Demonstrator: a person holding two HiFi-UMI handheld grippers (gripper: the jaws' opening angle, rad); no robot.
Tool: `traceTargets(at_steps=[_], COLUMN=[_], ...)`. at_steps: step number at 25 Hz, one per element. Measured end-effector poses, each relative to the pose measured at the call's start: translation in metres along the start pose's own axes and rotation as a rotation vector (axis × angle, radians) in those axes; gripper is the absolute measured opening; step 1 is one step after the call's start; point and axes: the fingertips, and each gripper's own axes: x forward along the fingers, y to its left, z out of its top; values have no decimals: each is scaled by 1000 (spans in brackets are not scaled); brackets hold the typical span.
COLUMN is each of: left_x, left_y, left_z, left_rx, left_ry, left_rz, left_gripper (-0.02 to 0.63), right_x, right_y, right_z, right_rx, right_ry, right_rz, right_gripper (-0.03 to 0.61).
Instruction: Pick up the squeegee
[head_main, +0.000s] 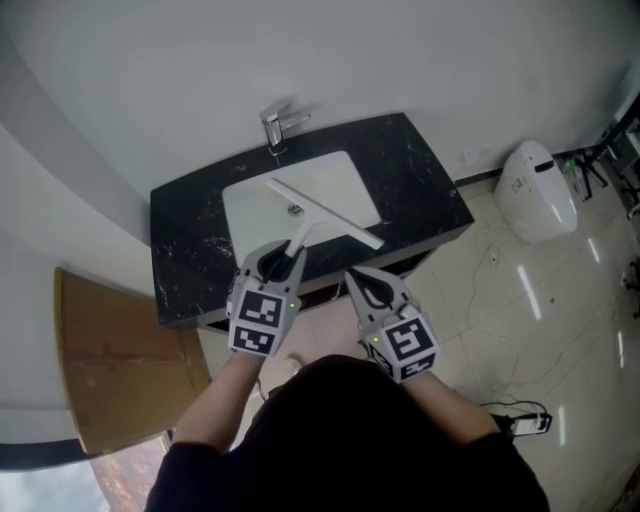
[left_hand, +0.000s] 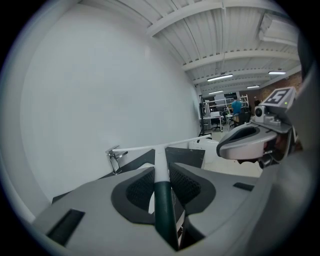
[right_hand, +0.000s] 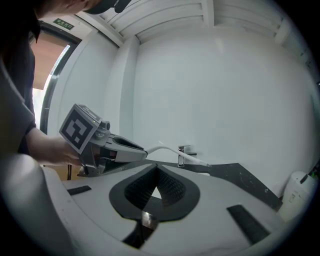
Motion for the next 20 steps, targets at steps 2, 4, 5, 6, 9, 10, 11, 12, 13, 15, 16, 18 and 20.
traceTargets(at_steps=[2,4,5,6,9,10,11,12,13,15,16,18,20], left_x=[-2,-3,-3,-3,-3,-3,-3,-3,-3,-2,-2,-1,0], left_y=[1,2,2,2,0,-1,-1,-2,-2,-2,-2,-2,-2], left_z=[1,1,2,2,3,3,4,4,4,4,4,5,5], left_rx=[-3,-7,-8,-8,-7,-7,-7,-8,-8,-9,-9,-9,-9], left_ry=[-6,-10,-11,-13,-16,-17,-17,-18,-19,-20,-21,-20,-20], left_rz=[-2,-2,-3,-4,-7,-7,-7,-7,-7,-7,-8,-8,-9], left_gripper=[97,97,97,97,97,97,97,97,97,97,97,97,97], right_x=[0,0,0,0,-1,-2,-2,-3,-3,-3,-3,-3,-4], right_y=[3,5,5,6,6,6,7,7,7,6,6,5,5], right_z=[2,3,3,4,3,4,4,5,4,3,3,4,6], right_rx=[-8,-8,-6,-4,-14,-15,-13,-11,-11,-15,-16,-16,-11], right_ry=[-3,-2,3,7,8,7,9,11,12,7,4,2,7], right_rz=[-2,-4,-5,-6,-3,-3,-4,-5,-4,-2,-2,-3,-8], right_gripper=[6,6,6,6,6,6,6,6,7,6,6,6,6])
